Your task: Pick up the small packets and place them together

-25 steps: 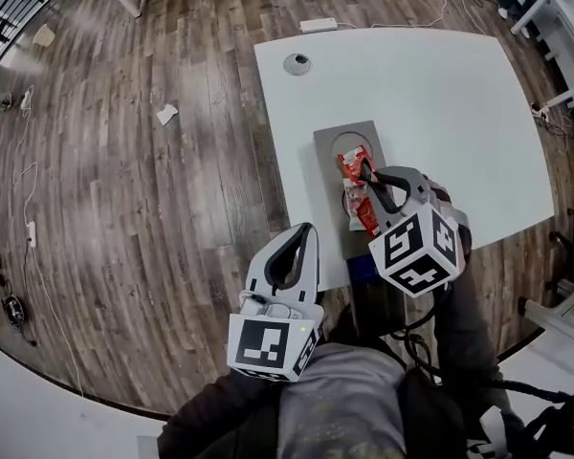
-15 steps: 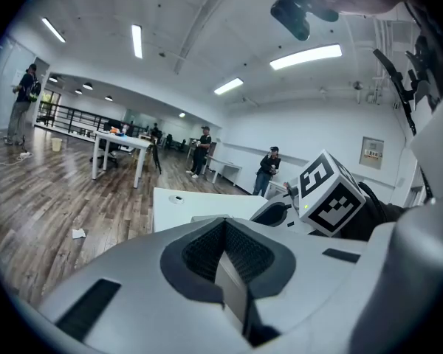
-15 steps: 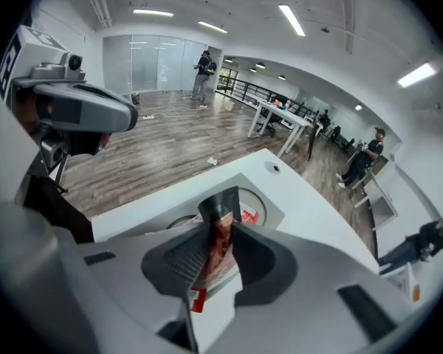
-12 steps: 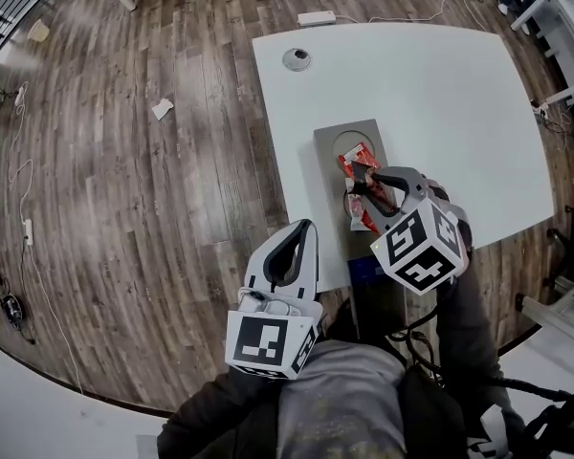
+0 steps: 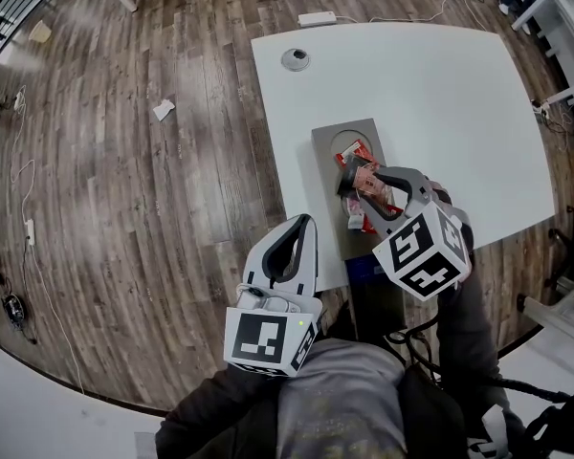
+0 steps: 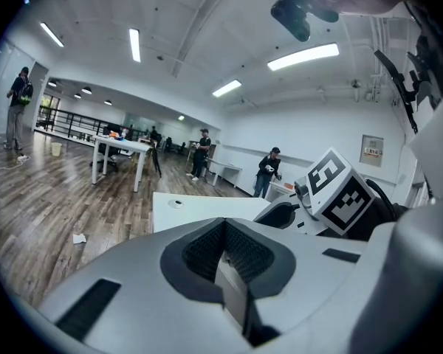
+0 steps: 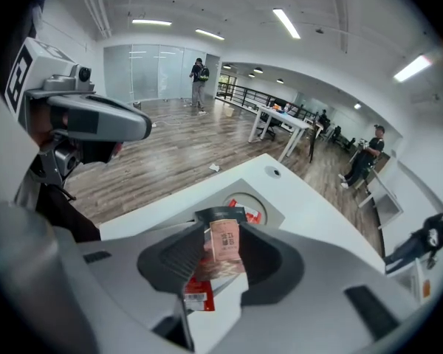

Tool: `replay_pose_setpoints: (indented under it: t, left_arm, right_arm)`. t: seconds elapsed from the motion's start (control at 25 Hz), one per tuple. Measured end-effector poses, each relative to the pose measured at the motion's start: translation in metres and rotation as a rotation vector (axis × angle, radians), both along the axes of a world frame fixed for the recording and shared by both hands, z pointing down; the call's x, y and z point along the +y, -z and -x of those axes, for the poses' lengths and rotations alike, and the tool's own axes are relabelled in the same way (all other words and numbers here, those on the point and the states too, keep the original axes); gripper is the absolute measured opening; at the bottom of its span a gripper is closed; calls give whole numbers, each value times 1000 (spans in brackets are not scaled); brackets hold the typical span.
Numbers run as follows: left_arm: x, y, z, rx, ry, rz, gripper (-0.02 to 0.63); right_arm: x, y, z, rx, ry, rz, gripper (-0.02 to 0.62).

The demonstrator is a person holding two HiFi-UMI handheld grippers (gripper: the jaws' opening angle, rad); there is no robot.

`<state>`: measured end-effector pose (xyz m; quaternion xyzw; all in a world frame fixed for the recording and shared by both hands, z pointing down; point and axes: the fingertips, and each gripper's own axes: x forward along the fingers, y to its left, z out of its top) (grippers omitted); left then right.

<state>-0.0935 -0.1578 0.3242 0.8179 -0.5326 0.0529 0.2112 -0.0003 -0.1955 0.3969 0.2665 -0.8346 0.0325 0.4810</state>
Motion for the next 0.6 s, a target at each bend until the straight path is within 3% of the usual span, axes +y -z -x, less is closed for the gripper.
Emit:
replay_pose_setpoints:
  t: [0.28,0.6]
  left_arm:
    - [22,8,-28,-33,-30,-13,2]
    - [76,26,-78,-51,-74,-63,1]
  right_arm:
    - [23,13,-23,-66,-30,-33,147]
    - [82,23,-67,-73,-46,-73,147]
